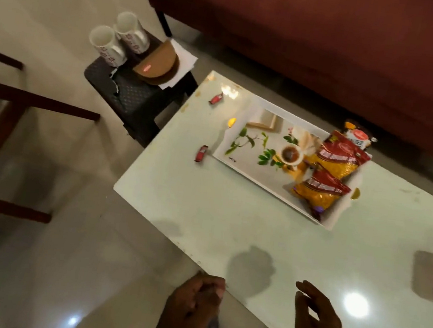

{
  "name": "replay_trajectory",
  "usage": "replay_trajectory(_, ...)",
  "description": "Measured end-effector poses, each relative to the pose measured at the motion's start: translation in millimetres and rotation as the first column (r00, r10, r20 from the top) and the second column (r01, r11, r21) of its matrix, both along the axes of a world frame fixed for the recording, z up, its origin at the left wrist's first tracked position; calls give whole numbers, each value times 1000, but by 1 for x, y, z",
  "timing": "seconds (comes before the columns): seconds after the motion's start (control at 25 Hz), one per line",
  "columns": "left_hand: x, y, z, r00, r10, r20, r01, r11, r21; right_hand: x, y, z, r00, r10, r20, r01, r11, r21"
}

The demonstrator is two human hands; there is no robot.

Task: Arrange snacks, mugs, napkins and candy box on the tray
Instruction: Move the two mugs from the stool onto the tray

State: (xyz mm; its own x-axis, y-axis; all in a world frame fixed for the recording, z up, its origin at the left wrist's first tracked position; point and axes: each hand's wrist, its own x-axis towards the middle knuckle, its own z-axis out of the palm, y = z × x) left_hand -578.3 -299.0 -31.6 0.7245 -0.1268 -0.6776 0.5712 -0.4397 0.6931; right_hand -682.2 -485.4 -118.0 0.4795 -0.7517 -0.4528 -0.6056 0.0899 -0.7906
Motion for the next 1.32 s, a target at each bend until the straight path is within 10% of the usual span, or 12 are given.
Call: replay_trajectory(1.32, 249, 134, -45, 980, 84, 181, -108, 986, 128, 281, 111, 5, 961, 274, -22, -274, 961, -26)
